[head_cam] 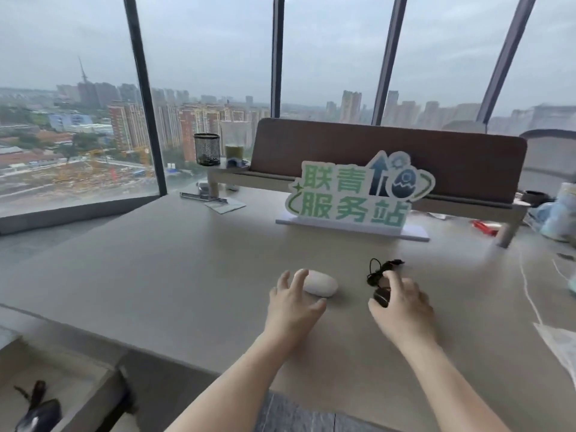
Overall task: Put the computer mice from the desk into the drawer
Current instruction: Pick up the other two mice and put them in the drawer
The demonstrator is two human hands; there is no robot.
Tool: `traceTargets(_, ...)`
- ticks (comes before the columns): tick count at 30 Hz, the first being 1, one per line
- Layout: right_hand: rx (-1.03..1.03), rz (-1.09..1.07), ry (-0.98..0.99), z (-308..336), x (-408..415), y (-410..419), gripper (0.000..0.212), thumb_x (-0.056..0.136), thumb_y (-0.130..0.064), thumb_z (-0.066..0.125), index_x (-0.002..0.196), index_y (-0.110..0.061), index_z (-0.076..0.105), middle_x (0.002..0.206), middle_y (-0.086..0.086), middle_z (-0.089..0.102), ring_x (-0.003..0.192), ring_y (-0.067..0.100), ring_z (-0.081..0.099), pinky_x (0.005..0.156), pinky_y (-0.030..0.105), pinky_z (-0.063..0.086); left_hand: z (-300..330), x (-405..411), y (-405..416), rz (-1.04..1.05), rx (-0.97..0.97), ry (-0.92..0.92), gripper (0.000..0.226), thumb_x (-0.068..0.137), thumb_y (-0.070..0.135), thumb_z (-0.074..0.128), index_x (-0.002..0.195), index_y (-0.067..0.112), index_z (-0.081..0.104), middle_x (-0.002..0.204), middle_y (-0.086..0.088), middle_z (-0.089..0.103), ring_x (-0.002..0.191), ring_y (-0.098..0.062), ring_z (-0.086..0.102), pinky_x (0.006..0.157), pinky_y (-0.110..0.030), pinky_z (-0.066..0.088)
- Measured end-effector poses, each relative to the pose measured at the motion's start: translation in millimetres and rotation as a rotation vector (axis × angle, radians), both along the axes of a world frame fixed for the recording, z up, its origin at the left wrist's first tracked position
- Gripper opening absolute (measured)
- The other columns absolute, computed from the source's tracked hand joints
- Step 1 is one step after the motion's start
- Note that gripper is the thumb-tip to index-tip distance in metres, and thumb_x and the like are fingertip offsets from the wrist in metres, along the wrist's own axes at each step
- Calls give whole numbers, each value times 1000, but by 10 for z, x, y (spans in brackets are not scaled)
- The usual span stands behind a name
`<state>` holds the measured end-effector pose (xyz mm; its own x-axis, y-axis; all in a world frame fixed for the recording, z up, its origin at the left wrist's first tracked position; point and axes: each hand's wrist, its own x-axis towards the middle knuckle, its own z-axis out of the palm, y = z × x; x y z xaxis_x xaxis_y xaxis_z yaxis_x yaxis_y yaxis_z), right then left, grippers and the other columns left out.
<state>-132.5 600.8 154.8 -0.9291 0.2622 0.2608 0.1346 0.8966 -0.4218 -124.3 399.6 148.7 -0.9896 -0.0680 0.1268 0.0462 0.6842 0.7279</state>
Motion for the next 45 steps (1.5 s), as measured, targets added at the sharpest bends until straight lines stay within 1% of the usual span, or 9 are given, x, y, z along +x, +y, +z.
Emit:
traceTargets(5, -34, 21, 4, -286, 5, 201, 61, 82, -28, 66, 139, -22, 45, 134, 14, 51, 110, 41, 53, 93, 41, 44, -96, -280, 436, 46, -287, -62, 81, 72, 68, 47, 146, 48, 18, 163, -5, -4, 146, -40, 7, 118, -48, 9)
traceTargets(9, -60, 42, 105, -390, -18, 196, 54, 80, -18, 69, 133, -16, 56, 124, 14, 59, 105, 39, 58, 88, 44, 48, -153, -464, 584, 44, -411, -88, 59, 74, 65, 43, 131, 49, 37, 160, -5, 12, 140, -46, 14, 112, -60, 10)
traceTargets(14, -108, 99, 155, -358, 2, 208, 48, 81, -18, 70, 128, -19, 59, 118, 10, 61, 107, 34, 56, 83, 39, 47, -166, -442, 399, 99, -315, 86, 21, 81, 29, 49, 100, 26, 57, 137, 0, 44, 114, -36, 41, 94, -40, 39)
traceTargets(20, -334, 238, 338, -33, 237, -117, 43, 85, -14, 69, 126, -22, 58, 119, 5, 60, 110, 26, 54, 88, 28, 37, -95, -150, -267, 144, -219, 148, 43, 80, 17, 52, 122, 23, 50, 140, -6, 37, 111, -37, 48, 92, -34, 39)
traceTargets(27, -647, 504, 459, 646, 623, -1126, 38, 90, -20, 65, 127, -29, 56, 119, -9, 58, 106, 9, 54, 86, 21, 40, 242, 634, -1482, 398, 42, 403, 44, 77, 9, 59, 119, 19, 52, 126, -7, 47, 100, -21, 48, 81, -28, 40)
traceTargets(33, -932, 772, 338, 813, 960, -2365, 30, 90, -24, 67, 116, -37, 60, 104, -14, 68, 73, 6, 58, 65, 19, 43, 256, 1563, -2533, 661, 61, 405, 41, 81, 14, 57, 115, 34, 45, 115, 5, 40, 99, -23, 53, 81, -39, 50)
traceTargets(37, -985, 906, 174, 600, 1209, -3152, 30, 89, -18, 68, 113, -35, 61, 103, -13, 68, 87, 0, 62, 71, 8, 43, 10, 2141, -3218, 876, -35, 241, 37, 84, 11, 54, 120, 16, 47, 117, -5, 43, 107, -30, 50, 88, -42, 47)
traceTargets(40, -992, 985, -27, 299, 1376, -3672, 28, 90, -18, 67, 114, -32, 61, 106, -13, 69, 96, -2, 63, 80, 8, 44, -395, 2428, -3664, 922, -108, -28, 14, 80, 15, 44, 93, 15, 51, 112, -5, 51, 110, -32, 45, 87, -45, 41)
traceTargets(45, -843, 985, -400, -436, 1591, -4456, 38, 87, -16, 62, 123, -29, 57, 116, -2, 65, 108, 13, 60, 95, 29, 47, -999, 2675, -4003, 1002, -66, -406, 57, 88, 17, 43, 142, 23, 28, 154, -16, 17, 125, -44, 38, 100, -46, 37)
